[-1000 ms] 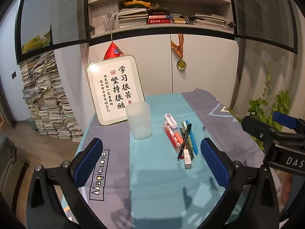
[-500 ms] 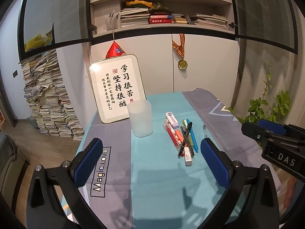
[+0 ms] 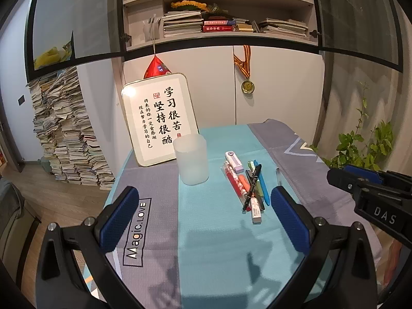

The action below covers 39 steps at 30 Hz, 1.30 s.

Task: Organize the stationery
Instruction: 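Move the left gripper down toward the red gel pen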

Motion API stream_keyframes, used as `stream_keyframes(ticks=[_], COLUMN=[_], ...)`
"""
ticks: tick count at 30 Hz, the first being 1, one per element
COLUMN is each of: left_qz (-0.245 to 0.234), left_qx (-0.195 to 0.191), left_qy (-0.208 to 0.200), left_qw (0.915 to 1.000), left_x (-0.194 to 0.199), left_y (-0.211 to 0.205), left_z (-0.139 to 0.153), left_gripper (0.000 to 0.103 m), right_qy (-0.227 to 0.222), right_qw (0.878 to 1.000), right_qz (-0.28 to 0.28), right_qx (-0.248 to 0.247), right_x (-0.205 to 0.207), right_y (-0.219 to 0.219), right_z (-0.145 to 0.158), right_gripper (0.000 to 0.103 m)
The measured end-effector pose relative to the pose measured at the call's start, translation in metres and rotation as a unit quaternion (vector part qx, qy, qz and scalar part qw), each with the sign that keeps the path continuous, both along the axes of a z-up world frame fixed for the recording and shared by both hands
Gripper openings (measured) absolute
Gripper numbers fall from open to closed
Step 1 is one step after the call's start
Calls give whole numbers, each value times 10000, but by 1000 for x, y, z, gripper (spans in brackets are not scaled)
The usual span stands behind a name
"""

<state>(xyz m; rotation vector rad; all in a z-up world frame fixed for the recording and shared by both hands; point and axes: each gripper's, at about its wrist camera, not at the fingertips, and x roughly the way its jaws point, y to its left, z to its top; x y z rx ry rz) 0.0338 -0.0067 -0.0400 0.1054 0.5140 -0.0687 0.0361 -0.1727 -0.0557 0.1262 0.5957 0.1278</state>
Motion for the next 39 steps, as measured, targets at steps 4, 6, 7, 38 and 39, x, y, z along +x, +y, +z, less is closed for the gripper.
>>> stream_keyframes(ticks=[4, 6, 7, 38, 39], left_qz=[5, 21, 28, -457, -462], left_qx=[25, 28, 27, -118, -109], left_qy=[100, 146, 186, 2115, 2143], left_qw=[9999, 9999, 9998, 9762, 9756], left_x=[9, 14, 17, 156, 158], left_y=[0, 0, 1, -32, -33], left_z=[-7, -11, -14, -110, -112], left_gripper=[101, 101, 98, 65, 65], right_qy=[141, 223, 259, 1753, 1785], right_qw=[9999, 9998, 9997, 9844, 9839], right_qz=[21, 19, 13, 2, 15], right_qx=[-3, 3, 5, 120, 116], right_x=[10, 16, 19, 151, 152], right_y=[0, 0, -1, -19, -19], right_z=[-6, -11, -12, -103, -105], right_gripper=[33, 33, 33, 33, 33])
